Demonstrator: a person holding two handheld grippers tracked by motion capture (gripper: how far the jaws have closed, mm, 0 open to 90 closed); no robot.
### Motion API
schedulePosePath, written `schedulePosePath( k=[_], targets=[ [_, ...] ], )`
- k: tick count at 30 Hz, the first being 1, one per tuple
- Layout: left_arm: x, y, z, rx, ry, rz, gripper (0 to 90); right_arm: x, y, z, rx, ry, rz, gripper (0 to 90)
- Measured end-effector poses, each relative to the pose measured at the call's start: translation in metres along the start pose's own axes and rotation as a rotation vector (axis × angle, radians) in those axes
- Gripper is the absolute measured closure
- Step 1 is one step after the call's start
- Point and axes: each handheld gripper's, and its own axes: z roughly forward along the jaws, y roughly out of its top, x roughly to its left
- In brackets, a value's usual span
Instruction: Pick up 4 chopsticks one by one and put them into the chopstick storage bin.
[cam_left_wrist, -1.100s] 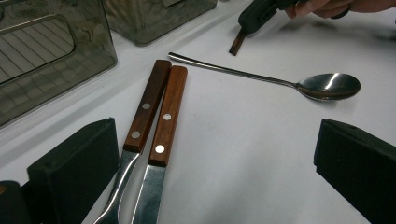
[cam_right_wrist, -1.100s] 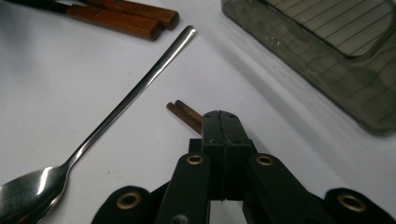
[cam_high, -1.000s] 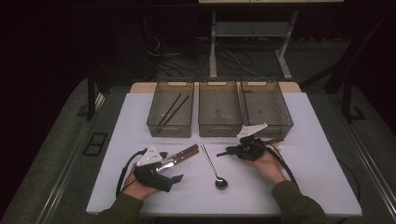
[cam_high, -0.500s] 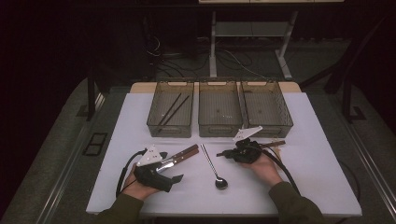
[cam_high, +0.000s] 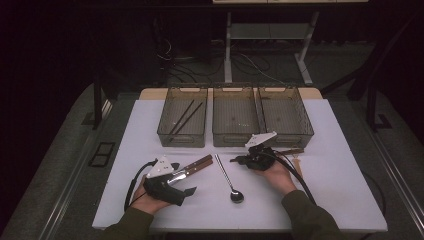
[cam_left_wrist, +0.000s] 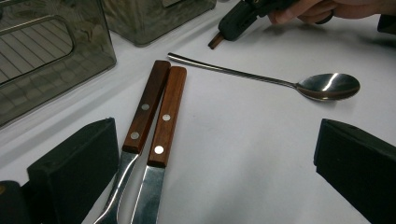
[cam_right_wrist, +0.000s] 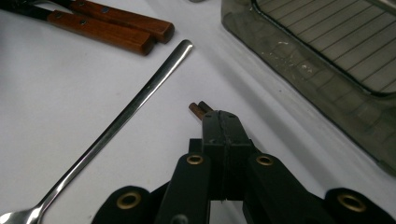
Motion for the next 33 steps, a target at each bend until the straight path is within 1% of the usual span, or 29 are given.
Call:
schedulePosePath(
  k=[11,14,19,21,25,27,31,33],
  targets=[
    [0.000,0.000,0.000,0.000,-0.002,0.001,0.0,-0.014,0.009,0.007,-0.006,-0.045,0.033,90.0],
    [0.000,0.000,0.000,0.002,-0.003,0.001,0.0,-0.018,0.011,0.007,-0.002,-0.060,0.035,90.0],
    [0.000,0.000,0.000,0.001,-0.002,0.000,0.0,-0.021,0.013,0.008,0.001,-0.062,0.044,90.0],
    [0.000,0.000,0.000,0.000,-0.003,0.000,0.0,-0.022,0.012,0.006,-0.011,-0.057,0.048,90.0],
    [0.000,0.000,0.000,0.003,-0.003,0.001,0.0,-0.022,0.012,-0.007,-0.028,-0.051,0.043,90.0],
    [0.000,0.000,0.000,0.003,-0.002,0.000,0.0,-0.024,0.010,-0.017,-0.035,-0.057,0.042,90.0],
    [0.000,0.000,0.000,0.000,-0.002,-0.001,0.0,-0.034,-0.001,-0.040,-0.045,-0.084,0.049,90.0],
    [0.000,0.000,0.000,0.000,-0.001,0.000,0.0,-0.040,-0.008,-0.052,-0.034,-0.102,0.050,90.0]
  ],
)
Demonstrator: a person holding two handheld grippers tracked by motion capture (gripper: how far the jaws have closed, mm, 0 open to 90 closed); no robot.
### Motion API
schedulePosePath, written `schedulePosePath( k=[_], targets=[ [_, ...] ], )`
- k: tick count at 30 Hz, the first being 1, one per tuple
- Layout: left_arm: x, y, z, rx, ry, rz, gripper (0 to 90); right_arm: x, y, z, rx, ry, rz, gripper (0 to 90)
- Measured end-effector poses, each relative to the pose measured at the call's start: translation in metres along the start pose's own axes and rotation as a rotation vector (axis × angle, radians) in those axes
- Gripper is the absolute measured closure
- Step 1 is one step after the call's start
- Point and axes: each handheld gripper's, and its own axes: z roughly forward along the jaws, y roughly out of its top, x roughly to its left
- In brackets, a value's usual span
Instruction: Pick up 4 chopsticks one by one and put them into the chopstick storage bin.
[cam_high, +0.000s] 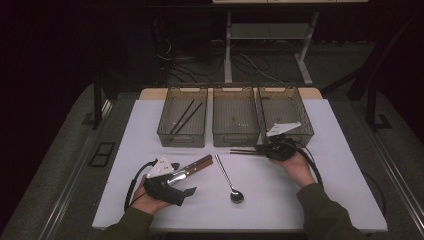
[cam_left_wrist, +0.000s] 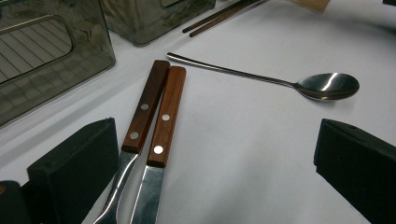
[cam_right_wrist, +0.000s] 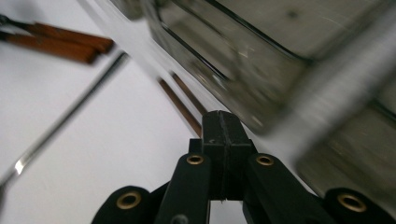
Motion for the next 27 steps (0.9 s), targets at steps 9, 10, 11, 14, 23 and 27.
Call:
schedulePosePath(
  k=[9,10,11,14,23,27],
  targets=[
    [0.001,0.000,0.000,0.001,0.001,-0.006,0.0,-0.040,-0.027,-0.036,0.028,-0.097,0.048,90.0],
    [0.001,0.000,0.000,0.002,0.001,-0.007,0.0,-0.043,-0.029,-0.039,0.032,-0.104,0.048,90.0],
    [0.001,0.000,0.001,0.003,0.002,-0.005,0.0,-0.045,-0.031,-0.040,0.038,-0.112,0.044,90.0],
    [0.001,0.000,0.001,0.002,0.001,-0.007,0.0,-0.050,-0.037,-0.042,0.059,-0.128,0.045,90.0],
    [0.001,-0.001,0.001,0.004,0.000,-0.006,0.0,-0.057,-0.043,-0.035,0.097,-0.142,0.046,90.0],
    [0.001,0.000,0.000,0.002,0.000,-0.007,0.0,-0.058,-0.044,-0.032,0.115,-0.143,0.043,90.0]
  ],
)
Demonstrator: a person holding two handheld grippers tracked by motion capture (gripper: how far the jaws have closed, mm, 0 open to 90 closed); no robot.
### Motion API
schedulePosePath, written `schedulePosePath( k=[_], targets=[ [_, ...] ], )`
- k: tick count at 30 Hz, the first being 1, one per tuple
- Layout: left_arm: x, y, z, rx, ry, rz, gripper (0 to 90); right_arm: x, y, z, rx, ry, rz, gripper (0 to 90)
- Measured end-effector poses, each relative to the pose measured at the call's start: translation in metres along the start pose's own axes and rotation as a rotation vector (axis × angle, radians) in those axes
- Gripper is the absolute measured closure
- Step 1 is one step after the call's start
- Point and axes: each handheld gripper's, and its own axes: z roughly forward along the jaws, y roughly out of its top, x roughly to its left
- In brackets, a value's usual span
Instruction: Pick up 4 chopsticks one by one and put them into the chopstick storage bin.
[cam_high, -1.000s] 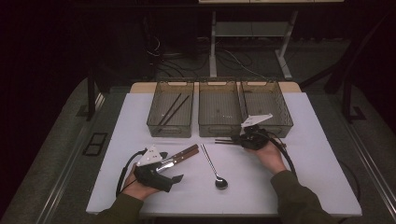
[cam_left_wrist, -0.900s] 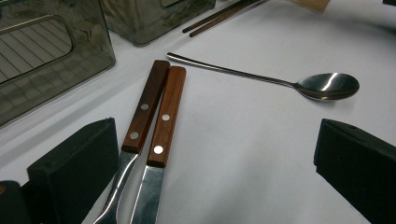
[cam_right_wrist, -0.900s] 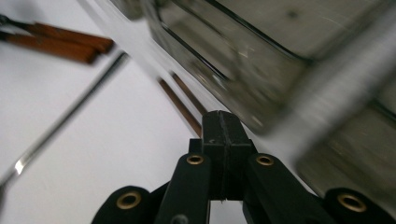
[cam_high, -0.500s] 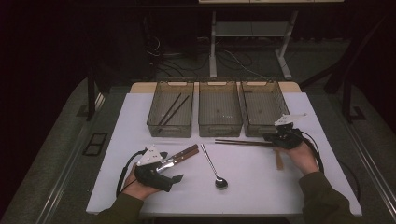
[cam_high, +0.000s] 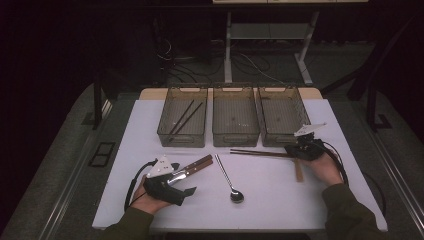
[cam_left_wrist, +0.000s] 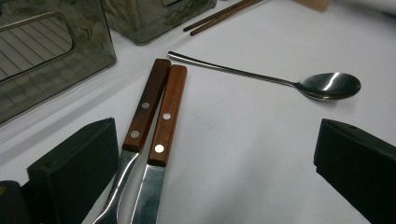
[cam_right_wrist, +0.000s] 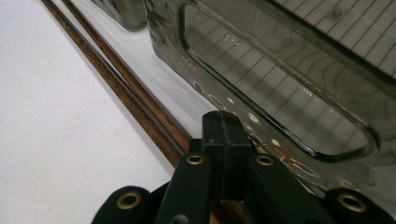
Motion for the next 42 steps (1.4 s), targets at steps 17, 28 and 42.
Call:
schedulePosePath(
  k=[17,28,42],
  targets=[
    [0.000,0.000,0.001,0.003,-0.004,0.000,0.0,-0.001,-0.002,-0.009,0.010,0.069,0.008,90.0],
    [0.000,0.000,0.001,0.004,-0.005,0.000,0.0,-0.004,-0.001,-0.019,-0.024,0.109,-0.004,86.9],
    [0.000,0.000,0.001,0.005,-0.005,0.001,0.0,0.003,0.013,-0.006,0.063,0.158,-0.160,62.6]
  ],
)
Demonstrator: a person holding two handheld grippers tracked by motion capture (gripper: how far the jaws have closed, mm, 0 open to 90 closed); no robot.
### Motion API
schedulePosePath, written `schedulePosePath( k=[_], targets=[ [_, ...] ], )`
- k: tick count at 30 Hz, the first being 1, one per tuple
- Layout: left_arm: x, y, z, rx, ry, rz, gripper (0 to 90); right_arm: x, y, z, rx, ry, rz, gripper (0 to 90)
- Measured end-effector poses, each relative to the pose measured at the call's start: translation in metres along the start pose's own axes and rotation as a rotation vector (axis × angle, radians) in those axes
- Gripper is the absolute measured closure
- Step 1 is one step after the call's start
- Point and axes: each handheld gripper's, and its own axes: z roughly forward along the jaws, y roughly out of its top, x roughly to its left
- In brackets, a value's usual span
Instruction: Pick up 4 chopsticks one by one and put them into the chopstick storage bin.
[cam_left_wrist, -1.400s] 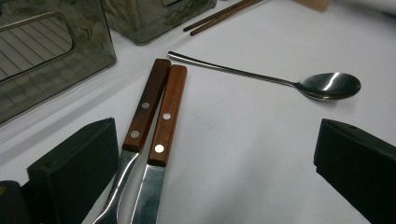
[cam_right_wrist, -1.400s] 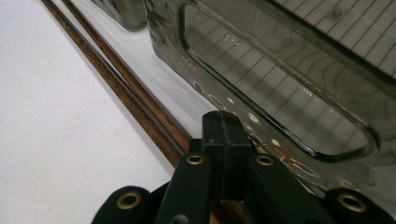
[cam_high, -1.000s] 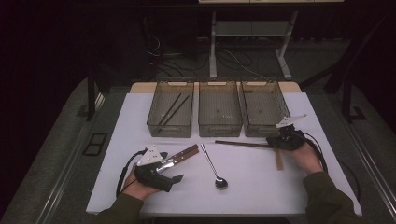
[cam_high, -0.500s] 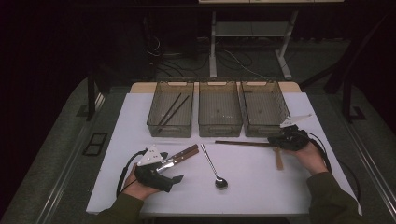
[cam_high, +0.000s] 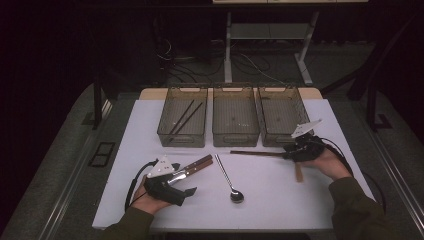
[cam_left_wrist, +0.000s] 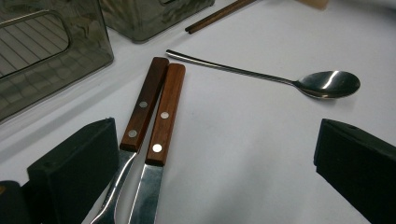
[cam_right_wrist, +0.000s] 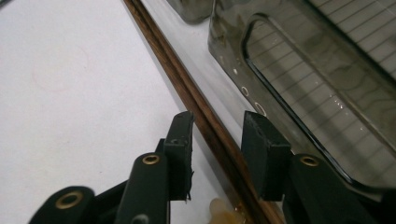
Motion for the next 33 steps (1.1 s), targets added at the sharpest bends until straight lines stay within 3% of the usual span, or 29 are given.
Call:
schedulePosePath(
  k=[8,22,29,33],
  targets=[
    [0.0001,0.0000,0.0003,0.001,-0.002,0.001,0.0,-0.0012,-0.0016,0.0124,0.033,0.025,-0.030,58.5],
    [-0.0001,-0.0001,0.0006,0.003,-0.002,-0.001,0.0,-0.0035,-0.0037,0.0111,0.021,0.048,-0.061,67.3],
    [-0.0002,0.0000,0.0005,0.003,-0.003,0.001,0.0,-0.0030,0.0012,0.0092,0.066,0.052,-0.101,70.4],
    [-0.0001,-0.0001,0.0005,0.002,-0.003,0.000,0.0,-0.0032,0.0007,0.0093,0.065,0.058,-0.114,71.2]
  ],
)
